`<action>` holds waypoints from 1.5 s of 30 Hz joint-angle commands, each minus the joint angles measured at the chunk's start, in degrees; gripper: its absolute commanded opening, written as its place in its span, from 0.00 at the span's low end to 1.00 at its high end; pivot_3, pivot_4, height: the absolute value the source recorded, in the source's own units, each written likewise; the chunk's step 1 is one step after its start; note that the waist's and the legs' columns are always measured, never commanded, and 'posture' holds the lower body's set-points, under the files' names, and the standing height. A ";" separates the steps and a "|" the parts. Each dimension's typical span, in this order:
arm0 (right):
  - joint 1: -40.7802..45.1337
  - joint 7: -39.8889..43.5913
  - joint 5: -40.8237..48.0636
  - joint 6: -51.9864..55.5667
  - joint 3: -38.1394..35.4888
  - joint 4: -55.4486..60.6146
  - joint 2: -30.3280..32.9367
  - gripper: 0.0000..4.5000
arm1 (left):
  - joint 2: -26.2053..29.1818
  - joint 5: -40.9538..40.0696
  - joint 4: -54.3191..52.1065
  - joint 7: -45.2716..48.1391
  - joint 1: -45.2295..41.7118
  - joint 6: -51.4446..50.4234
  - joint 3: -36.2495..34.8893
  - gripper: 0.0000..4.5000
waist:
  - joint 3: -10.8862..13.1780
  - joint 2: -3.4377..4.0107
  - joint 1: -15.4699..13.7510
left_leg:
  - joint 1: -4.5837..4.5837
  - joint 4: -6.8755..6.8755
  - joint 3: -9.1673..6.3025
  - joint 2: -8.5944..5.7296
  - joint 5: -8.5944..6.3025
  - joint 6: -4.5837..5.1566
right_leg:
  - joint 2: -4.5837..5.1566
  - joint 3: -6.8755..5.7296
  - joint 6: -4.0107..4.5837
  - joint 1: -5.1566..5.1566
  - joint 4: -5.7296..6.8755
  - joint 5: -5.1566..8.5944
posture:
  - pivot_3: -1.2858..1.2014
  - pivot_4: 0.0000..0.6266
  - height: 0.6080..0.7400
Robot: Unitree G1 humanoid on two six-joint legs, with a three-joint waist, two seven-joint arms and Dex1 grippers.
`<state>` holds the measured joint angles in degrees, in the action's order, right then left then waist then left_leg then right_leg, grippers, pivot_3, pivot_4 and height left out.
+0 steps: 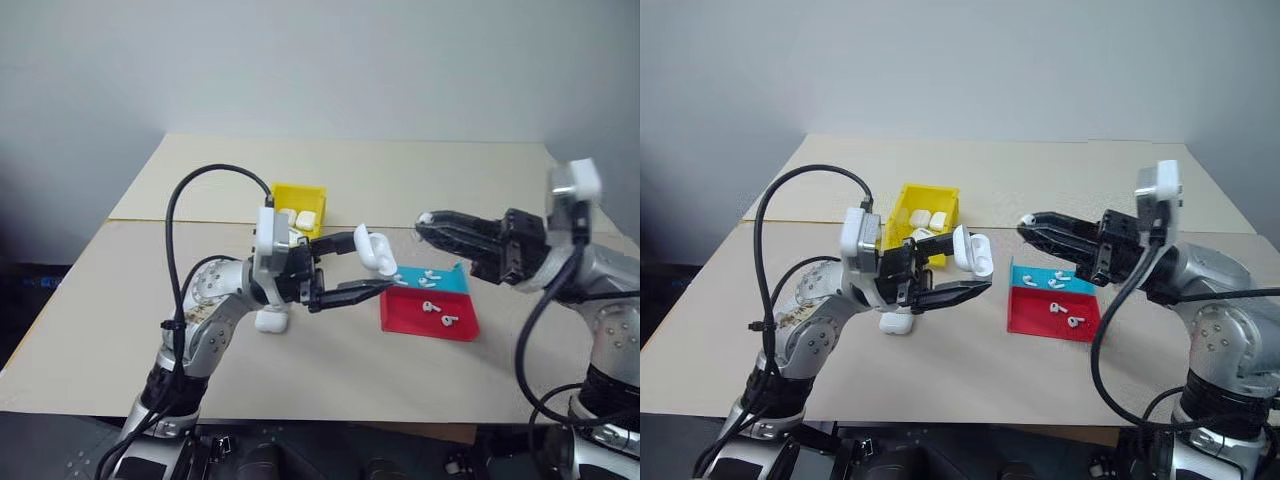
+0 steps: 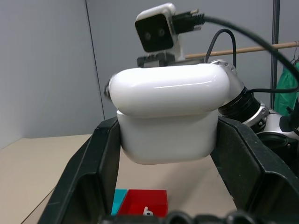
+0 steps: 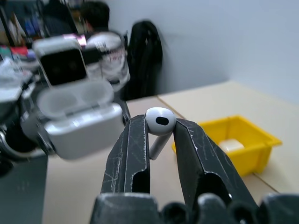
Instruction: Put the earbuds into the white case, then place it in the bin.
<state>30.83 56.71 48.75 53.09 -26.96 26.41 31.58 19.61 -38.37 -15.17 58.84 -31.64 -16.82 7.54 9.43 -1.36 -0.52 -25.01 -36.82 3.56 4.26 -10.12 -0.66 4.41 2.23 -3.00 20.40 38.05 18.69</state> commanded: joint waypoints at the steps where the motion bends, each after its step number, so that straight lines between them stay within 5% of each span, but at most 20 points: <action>1: -0.02 -4.49 8.15 0.02 -1.72 3.86 0.25 0.13 | -0.39 -1.17 -1.00 1.03 -1.58 -0.28 -0.59 0.62 | 0.00 0.00 0.05 | 0.00 0.00 0.00 0.00 0.00 0.00 | 0.00 0.00 0.00 0.00 0.00 0.00 | 0.52 0.24 1.00; 9: -2.12 -10.49 11.23 -3.81 5.50 7.04 -0.17 0.13 | -1.31 -1.75 0.09 4.10 -3.21 -1.15 0.23 0.62 | 0.00 0.00 0.16 | 0.00 0.01 0.00 0.00 -0.01 0.01 | -0.01 0.01 0.00 0.01 -0.01 0.00 | 0.52 0.24 1.00; 25: -6.56 -6.22 6.07 -13.09 11.65 6.53 7.09 0.13 | -1.95 -1.29 0.18 5.47 -3.56 -1.99 -0.42 0.62 | 0.00 0.00 0.15 | -0.06 0.02 -0.01 0.00 -0.03 0.04 | -0.01 0.01 -0.01 0.05 -0.06 0.01 | 0.52 0.24 1.00; 36: -6.29 -4.32 6.57 -15.65 12.97 5.69 9.66 0.99 | -3.19 0.09 0.72 5.01 -3.78 -1.13 -0.32 0.62 | 0.00 -0.01 0.13 | -0.06 0.02 -0.01 0.00 -0.03 0.05 | -0.01 0.01 -0.01 0.05 -0.08 0.01 | 0.52 0.24 1.00; 45: -2.41 -3.30 6.32 -15.50 8.96 -1.64 15.74 1.00 | -1.38 0.12 0.43 5.57 -2.81 -1.15 -1.12 0.62 | 0.01 -0.01 0.14 | -0.06 0.02 0.01 0.00 -0.03 0.06 | 0.00 0.01 -0.01 0.05 -0.09 0.01 | 0.52 0.24 1.00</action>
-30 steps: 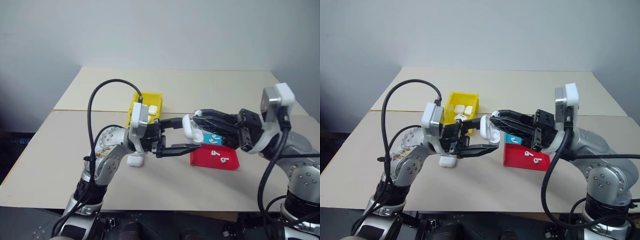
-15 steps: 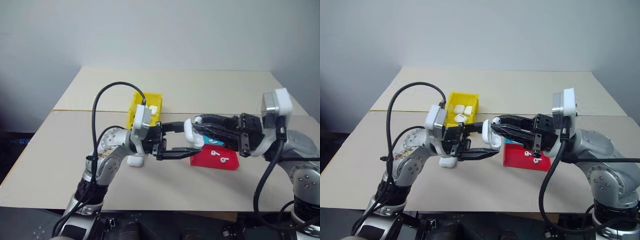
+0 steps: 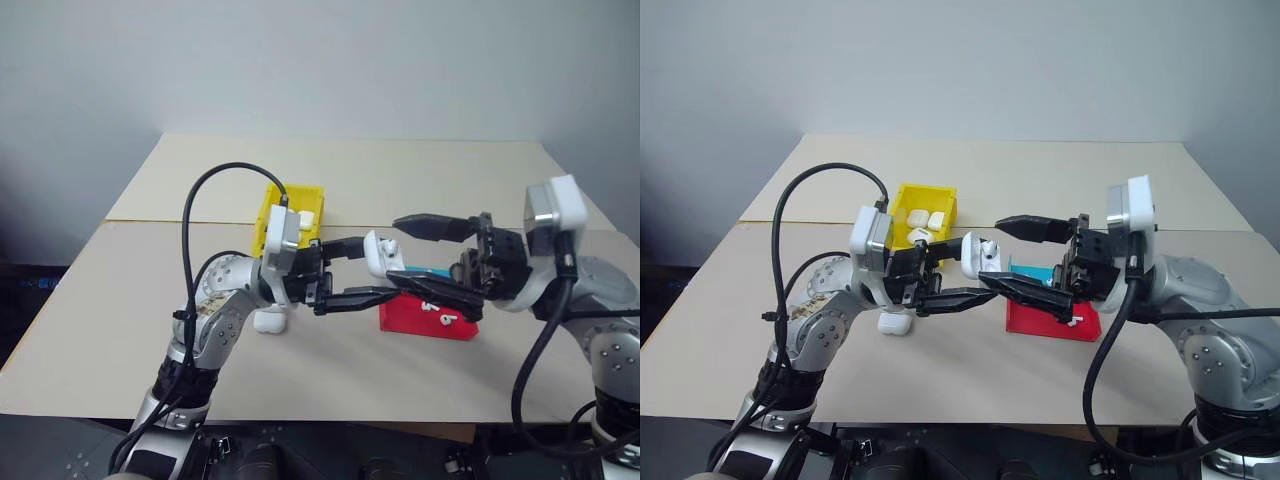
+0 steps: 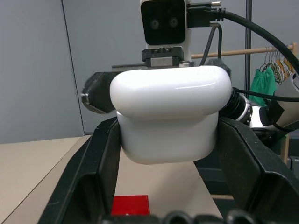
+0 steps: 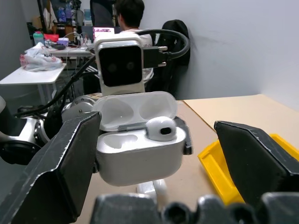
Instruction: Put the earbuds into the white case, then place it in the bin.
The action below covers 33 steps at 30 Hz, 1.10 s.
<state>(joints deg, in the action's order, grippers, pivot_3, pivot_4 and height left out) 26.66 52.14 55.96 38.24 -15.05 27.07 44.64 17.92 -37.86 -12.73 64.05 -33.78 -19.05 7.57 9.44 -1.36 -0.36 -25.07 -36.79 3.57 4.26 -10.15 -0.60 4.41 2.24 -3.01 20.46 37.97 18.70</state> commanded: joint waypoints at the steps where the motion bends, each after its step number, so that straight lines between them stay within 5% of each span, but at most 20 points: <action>1: 3.21 2.88 -2.71 -0.41 -2.06 -4.97 5.48 1.00 | 0.48 -0.52 -2.34 0.27 -0.56 0.98 -1.14 0.62 | 0.00 0.00 -0.02 | 0.00 0.00 0.00 0.00 0.00 0.00 | 0.00 0.00 0.00 0.00 -0.01 0.00 | 0.52 0.24 1.00; 7: 17.10 7.85 -31.09 -4.35 20.93 -19.39 18.37 1.00 | 0.45 -0.63 -3.54 -0.71 0.21 1.06 -1.09 0.62 | 0.05 0.10 0.54 | 0.00 0.05 0.09 0.03 -0.01 0.01 | -0.01 0.09 0.01 0.14 0.00 0.01 | 0.52 0.24 1.00; 14: 31.66 15.28 -56.45 -15.82 41.99 -35.35 11.86 1.00 | 0.13 -0.31 -3.98 -1.82 0.71 1.32 -1.14 0.62 | 0.11 0.19 1.41 | -0.35 0.10 0.21 0.03 0.00 0.00 | -0.01 0.28 0.01 0.69 0.10 0.01 | 0.52 0.24 1.00; 21: 40.42 21.65 -67.30 -29.97 47.71 -56.18 4.41 1.00 | 1.18 -0.38 -5.46 -3.57 2.92 1.26 -2.39 0.62 | 0.12 0.21 0.76 | -0.53 0.05 0.26 0.02 0.02 -0.02 | 0.02 0.23 0.01 0.76 -0.03 0.01 | 0.52 0.24 1.00; 27: 45.38 25.92 -71.32 -42.82 47.76 -71.49 -0.29 0.65 | 0.59 -0.88 -6.78 -4.42 3.94 1.12 -1.94 0.62 | 0.13 0.23 0.70 | -0.52 0.04 0.27 0.03 0.05 -0.06 | 0.02 0.20 0.01 0.75 0.02 0.01 | 0.52 0.24 1.00; 33: 48.71 30.37 -73.83 -53.38 47.38 -81.53 -2.91 0.65 | -0.39 -1.06 -7.09 -4.78 3.30 0.77 -1.14 0.62 | 0.13 0.23 0.92 | -0.49 0.04 0.27 0.04 0.08 -0.11 | 0.02 0.21 0.01 0.75 0.06 0.01 | 0.52 0.24 1.00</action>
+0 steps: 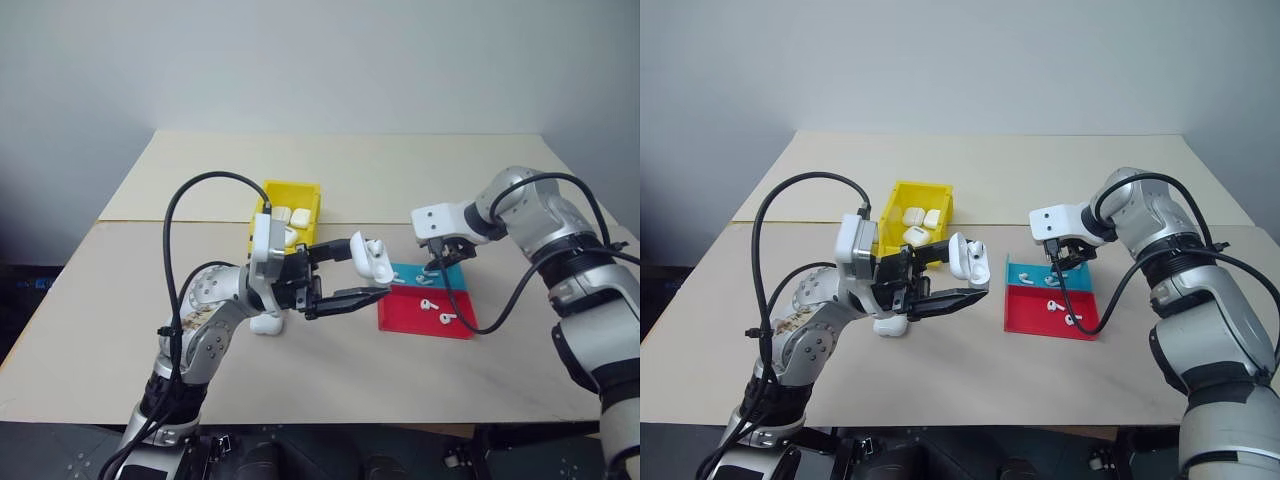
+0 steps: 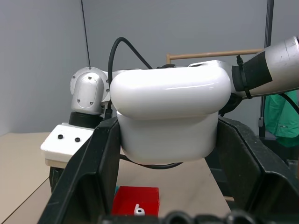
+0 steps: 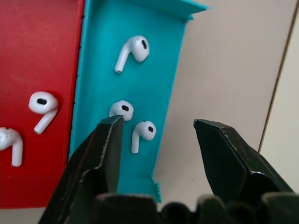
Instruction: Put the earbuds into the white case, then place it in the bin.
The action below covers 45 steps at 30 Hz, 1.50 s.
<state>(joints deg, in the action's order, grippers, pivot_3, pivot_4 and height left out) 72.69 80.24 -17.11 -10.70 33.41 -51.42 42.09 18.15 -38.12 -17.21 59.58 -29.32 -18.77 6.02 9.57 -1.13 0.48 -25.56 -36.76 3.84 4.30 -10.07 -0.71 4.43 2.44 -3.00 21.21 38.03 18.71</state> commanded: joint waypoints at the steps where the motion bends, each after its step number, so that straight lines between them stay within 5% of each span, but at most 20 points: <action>1: 3.10 2.79 -1.29 -6.06 -1.02 -4.45 -0.71 0.65 | -0.85 -0.71 -2.80 -0.45 -1.17 0.45 0.69 0.62 | 0.00 0.00 0.15 | 0.00 0.00 0.00 0.00 0.03 -0.04 | 0.00 0.00 0.00 0.00 0.00 0.00 | 0.52 0.24 1.00; 13: 4.80 -1.83 -7.08 -12.01 -1.48 -15.29 -6.83 0.65 | -0.33 -1.23 -2.79 -0.08 -1.43 0.26 0.72 0.62 | 0.00 0.01 0.32 | 0.05 0.00 0.00 0.01 0.25 -0.42 | -0.01 0.00 0.00 -0.01 0.07 0.00 | 0.52 0.24 1.00; 34: 2.76 -3.56 -10.42 -13.28 -1.71 -18.11 -8.17 0.65 | 0.70 -1.63 -5.15 -1.98 0.00 -0.44 0.40 0.62 | 0.00 0.02 0.30 | 0.05 0.01 -0.01 0.02 0.29 -0.48 | -0.01 0.00 0.00 -0.02 0.09 0.00 | 0.52 0.24 1.00; 41: 2.10 -3.36 -10.94 -13.33 -1.79 -18.19 -8.38 0.15 | 0.78 -1.68 -5.96 -2.62 0.31 -0.76 0.43 0.62 | 0.00 0.02 0.31 | 0.06 0.01 -0.01 0.02 0.30 -0.49 | -0.01 0.00 0.00 -0.02 0.12 0.00 | 0.52 0.24 1.00; 45: 1.91 -4.00 -11.15 -12.85 -1.76 -18.30 -8.57 0.14 | 0.92 -1.77 -5.70 -2.55 0.12 -0.88 0.19 0.62 | 0.00 0.02 0.32 | 0.08 0.01 -0.01 0.02 0.29 -0.49 | -0.01 0.00 0.00 -0.03 0.13 0.00 | 0.52 0.24 1.00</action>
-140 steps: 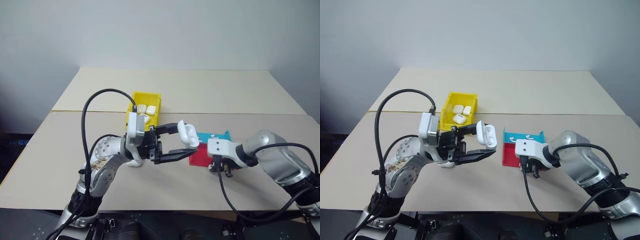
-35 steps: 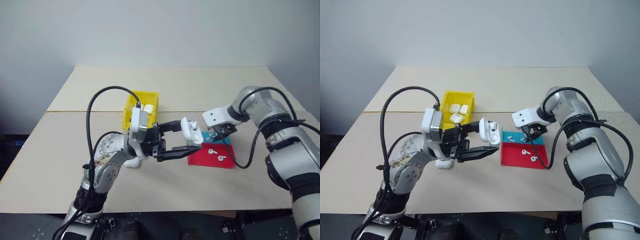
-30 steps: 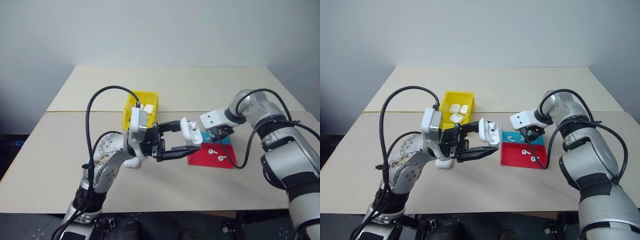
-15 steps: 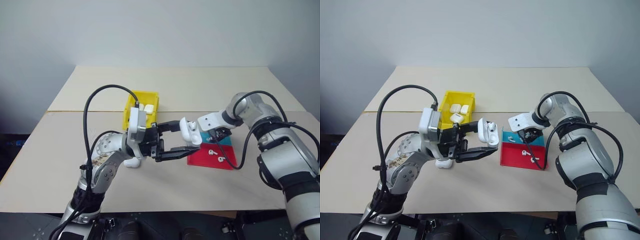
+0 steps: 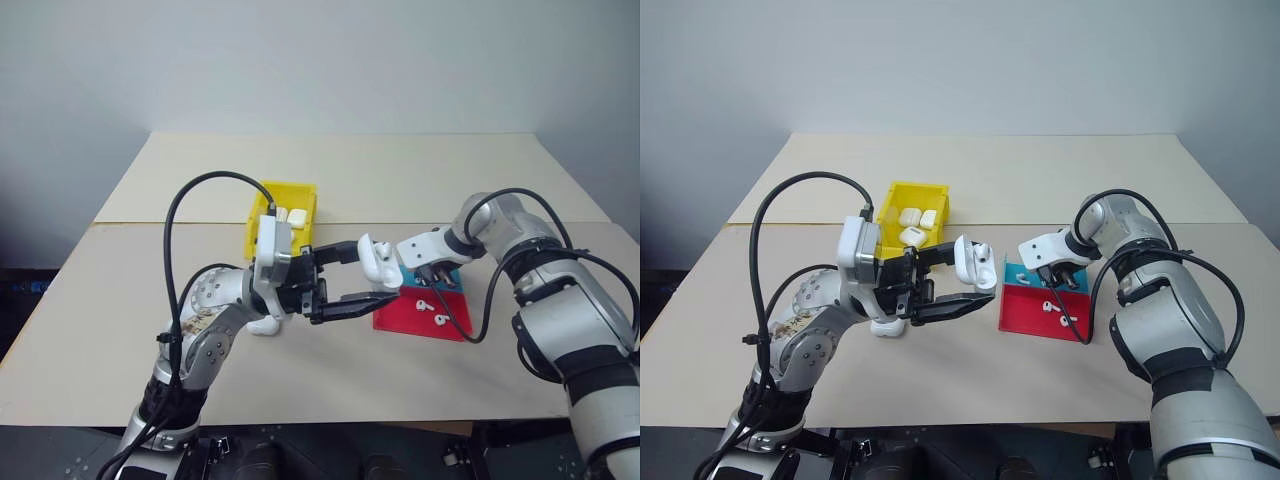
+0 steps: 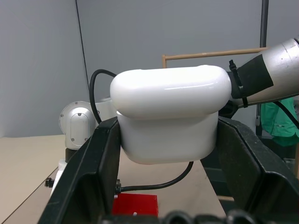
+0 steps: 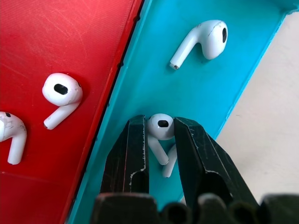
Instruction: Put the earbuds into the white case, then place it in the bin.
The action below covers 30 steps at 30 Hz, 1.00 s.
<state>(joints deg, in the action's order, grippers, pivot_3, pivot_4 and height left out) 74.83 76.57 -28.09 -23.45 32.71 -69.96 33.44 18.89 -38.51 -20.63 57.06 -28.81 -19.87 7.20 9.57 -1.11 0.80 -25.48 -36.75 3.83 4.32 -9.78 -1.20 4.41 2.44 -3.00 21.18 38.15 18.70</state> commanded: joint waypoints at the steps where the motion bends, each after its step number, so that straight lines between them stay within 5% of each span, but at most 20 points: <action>1: -0.24 -0.24 -0.03 0.05 -1.17 0.24 0.04 0.14 | 0.23 -1.41 -2.20 0.00 -0.45 0.21 -1.03 0.62 | 0.00 0.00 0.00 | 0.00 0.00 0.00 0.00 0.00 0.00 | 0.00 0.00 0.00 0.00 0.00 0.00 | 0.52 0.24 1.00; 6: 1.22 1.76 3.35 5.95 -4.74 0.26 -0.51 0.14 | 0.35 -1.61 -2.10 0.03 -0.58 0.03 -0.94 0.62 | 0.00 0.00 0.05 | 0.01 0.00 0.00 0.00 0.00 0.00 | 0.00 0.00 0.00 -0.01 0.04 0.00 | 0.52 0.24 1.00; 13: 4.50 14.61 14.28 23.08 -15.01 8.55 2.09 0.14 | 0.58 -2.24 0.11 1.56 -2.31 -0.17 -1.06 0.62 | 0.02 0.04 -0.06 | 0.00 0.00 0.00 0.00 0.00 0.01 | 0.00 -0.01 0.00 -0.01 0.04 0.00 | 0.52 0.24 1.00; 18: -1.06 15.92 26.16 44.16 -23.00 29.84 7.06 0.14 | 0.83 -2.52 2.14 2.96 -3.77 0.07 -1.52 0.62 | 0.03 0.04 -0.36 | 0.00 0.00 -0.02 0.00 -0.20 0.34 | 0.00 -0.04 0.00 -0.02 0.02 0.00 | 0.52 0.24 1.00; 24: -16.47 9.09 49.16 76.56 -44.36 60.99 12.20 0.14 | 0.96 -2.74 3.08 3.47 -4.51 -0.02 -2.02 0.62 | 0.02 0.04 -1.53 | -0.05 -0.02 -0.05 0.00 -0.23 0.38 | 0.01 -0.08 0.00 -0.06 -0.05 0.00 | 0.52 0.24 1.00; 30: -29.62 -2.08 66.23 92.88 -57.33 81.75 8.14 0.14 | 0.53 -2.70 4.55 4.19 -5.44 -0.14 -1.82 0.62 | 0.01 0.05 -1.13 | 0.00 -0.07 -0.07 -0.02 -0.28 0.47 | -0.01 -0.04 -0.01 -0.12 -0.01 -0.01 | 0.52 0.24 1.00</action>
<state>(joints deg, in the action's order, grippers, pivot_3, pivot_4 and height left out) 44.63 77.71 32.48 65.66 -20.43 6.20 42.66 19.75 -40.55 -15.69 60.74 -32.86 -20.18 5.77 9.58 -1.06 -0.33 -25.46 -36.81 3.76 4.30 -10.06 -0.73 4.40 2.42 -3.00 21.06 38.19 18.70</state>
